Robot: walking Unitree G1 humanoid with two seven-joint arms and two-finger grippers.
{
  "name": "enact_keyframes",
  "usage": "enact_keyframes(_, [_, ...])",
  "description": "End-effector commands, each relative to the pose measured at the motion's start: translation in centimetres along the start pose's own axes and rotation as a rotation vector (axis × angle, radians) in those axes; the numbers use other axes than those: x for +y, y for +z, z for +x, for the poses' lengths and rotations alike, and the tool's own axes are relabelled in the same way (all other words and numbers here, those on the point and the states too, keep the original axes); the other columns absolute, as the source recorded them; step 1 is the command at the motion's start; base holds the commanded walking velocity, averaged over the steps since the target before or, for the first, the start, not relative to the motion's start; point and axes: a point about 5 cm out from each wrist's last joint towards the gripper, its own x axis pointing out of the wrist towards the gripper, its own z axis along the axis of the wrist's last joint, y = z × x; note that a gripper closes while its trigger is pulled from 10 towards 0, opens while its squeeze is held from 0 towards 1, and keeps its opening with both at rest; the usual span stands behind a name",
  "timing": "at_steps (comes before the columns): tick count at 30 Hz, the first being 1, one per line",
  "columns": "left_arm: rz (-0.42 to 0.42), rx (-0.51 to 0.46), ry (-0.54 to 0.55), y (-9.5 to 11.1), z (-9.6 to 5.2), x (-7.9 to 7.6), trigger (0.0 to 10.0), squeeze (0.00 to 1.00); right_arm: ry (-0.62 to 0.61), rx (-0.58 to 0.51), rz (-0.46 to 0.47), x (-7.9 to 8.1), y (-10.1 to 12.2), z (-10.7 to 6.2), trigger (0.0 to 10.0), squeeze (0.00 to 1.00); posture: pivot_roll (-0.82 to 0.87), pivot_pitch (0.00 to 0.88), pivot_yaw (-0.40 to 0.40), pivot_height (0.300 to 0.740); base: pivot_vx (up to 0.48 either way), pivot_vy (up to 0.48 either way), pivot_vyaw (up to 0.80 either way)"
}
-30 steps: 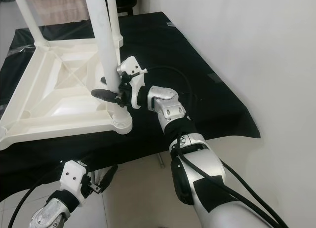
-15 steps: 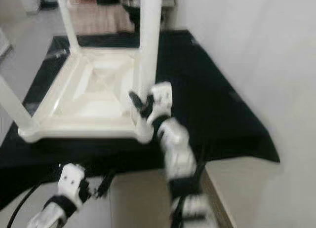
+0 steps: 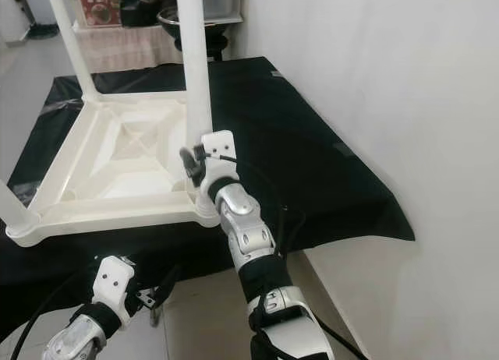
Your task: Building children table
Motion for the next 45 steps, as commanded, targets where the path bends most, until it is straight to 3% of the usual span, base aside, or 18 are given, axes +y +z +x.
enact_keyframes(1, [0.005, 0.016, 0.004, -0.3, -0.2, 0.0, 10.0, 0.0, 0.022, 0.049, 0.06, 1.2, -1.6, -0.3, 10.0, 1.0, 0.09, 0.135, 0.009, 0.74, 0.0, 0.0, 0.0])
enact_keyframes(4, [-0.001, 0.013, -0.005, -0.3, -0.2, -0.3, 10.0, 0.0, 0.19, -0.042, 0.046, -1.2, 0.9, 0.3, 10.0, 1.0, 0.08, 0.141, 0.007, 0.74, 0.0, 0.0, 0.0])
enact_keyframes(5, [-0.003, 0.011, -0.007, -0.3, -0.2, -0.3, 10.0, 0.0, 0.281, -0.059, 0.006, -2.0, 1.6, 0.3, 10.0, 0.02, 0.09, 0.143, -0.001, 0.74, 0.0, 0.0, 0.0])
enact_keyframes(7, [-0.003, 0.01, -0.007, -0.3, -0.1, -0.4, 10.0, 0.0, 0.336, -0.063, -0.024, -2.4, 1.9, 0.2, 10.0, 0.02, 0.09, 0.144, -0.006, 0.74, 0.0, 0.0, 0.0])
enact_keyframes(10, [-0.004, 0.004, -0.004, -0.2, -0.1, -0.7, 10.0, 0.0, 0.571, -0.014, -0.213, -3.9, 3.0, -0.5, 10.0, 0.0, 0.1, 0.147, -0.019, 0.74, 0.0, 0.0, 0.0])
enact_keyframes(19, [-0.004, -0.001, 0.006, -0.2, 0.0, -0.8, 10.0, 0.0, 0.713, 0.049, -0.291, -3.8, 4.5, -0.1, 10.0, 0.0, 0.11, 0.152, -0.033, 0.74, 0.0, 0.0, 0.0])
enact_keyframes(20, [-0.004, -0.001, 0.006, -0.2, 0.0, -0.8, 10.0, 0.0, 0.713, 0.049, -0.291, -3.8, 4.5, -0.1, 7.6, 0.0, 0.11, 0.152, -0.033, 0.74, 0.0, 0.0, 0.0])
enact_keyframes(21, [-0.004, -0.001, 0.006, -0.2, 0.0, -0.8, 10.0, 0.0, 0.713, 0.049, -0.291, -3.8, 4.5, -0.1, 7.6, 0.0, 0.11, 0.152, -0.033, 0.74, 0.0, 0.0, 0.0])
enact_keyframes(22, [-0.004, -0.001, 0.007, -0.2, 0.0, -0.8, 10.0, 0.0, 0.719, 0.046, -0.29, -3.7, 4.8, 0.0, 4.7, 0.0, 0.11, 0.152, -0.033, 0.74, 0.0, 0.0, 0.0])
enact_keyframes(23, [-0.003, -0.001, 0.008, -0.2, 0.0, -0.8, 10.0, 0.0, 0.748, 0.041, -0.283, -3.7, 5.1, 0.1, 0.0, 0.0, 0.1, 0.153, -0.033, 0.74, 0.0, 0.0, 0.0])
enact_keyframes(35, [-0.009, 0.001, 0.002, -0.3, 0.1, -0.8, 10.0, 0.0, 0.778, 0.045, -0.246, -5.0, 4.2, -0.8, 0.0, 0.0, 0.07, 0.145, -0.028, 0.74, 0.0, 0.0, 0.0])
enact_keyframes(37, [-0.009, 0.001, -0.001, -0.3, 0.1, -0.8, 10.0, 0.0, 0.732, 0.035, -0.229, -5.7, 3.6, -1.1, 0.0, 0.0, 0.06, 0.146, -0.028, 0.74, 0.0, 0.0, 0.0])
enact_keyframes(39, [-0.01, 0.0, -0.003, -0.3, 0.0, -0.8, 10.0, 0.0, 0.503, 0.015, -0.128, -7.1, 0.6, -1.9, 0.0, 0.0, 0.05, 0.15, -0.034, 0.74, 0.0, 0.0, 0.0])
enact_keyframes(40, [-0.01, 0.0, -0.003, -0.3, 0.0, -0.8, 10.0, 0.0, 0.503, 0.015, -0.128, -7.1, 0.6, -1.9, 0.0, 0.0, 0.05, 0.15, -0.034, 0.74, 0.0, 0.0, 0.0])
enact_keyframes(41, [-0.009, 0.0, -0.002, -0.3, -0.2, -0.8, 10.0, 0.0, 0.294, 0.01, -0.085, -7.0, -1.4, -2.3, 0.0, 0.0, 0.06, 0.158, -0.036, 0.74, 0.0, 0.0, 0.0])
enact_keyframes(42, [-0.009, 0.0, -0.002, -0.3, -0.2, -0.8, 10.0, 0.0, 0.294, 0.01, -0.085, -7.0, -1.4, -2.3, 0.0, 0.0, 0.06, 0.158, -0.036, 0.74, 0.0, 0.0, 0.0])
enact_keyframes(44, [-0.008, 0.0, 0.003, -0.2, -0.4, -0.5, 10.0, 0.0, -0.1, 0.046, 0.007, -4.6, -6.6, -4.9, 0.0, 0.0, 0.04, 0.167, -0.02, 0.74, 0.0, 0.0, 0.0])
enact_keyframes(45, [-0.008, 0.001, 0.002, -0.2, -0.4, -0.4, 10.0, 0.0, -0.145, 0.054, 0.025, -2.8, -8.2, -6.0, 0.0, 0.0, 0.04, 0.168, -0.014, 0.74, 0.0, 0.0, 0.0])
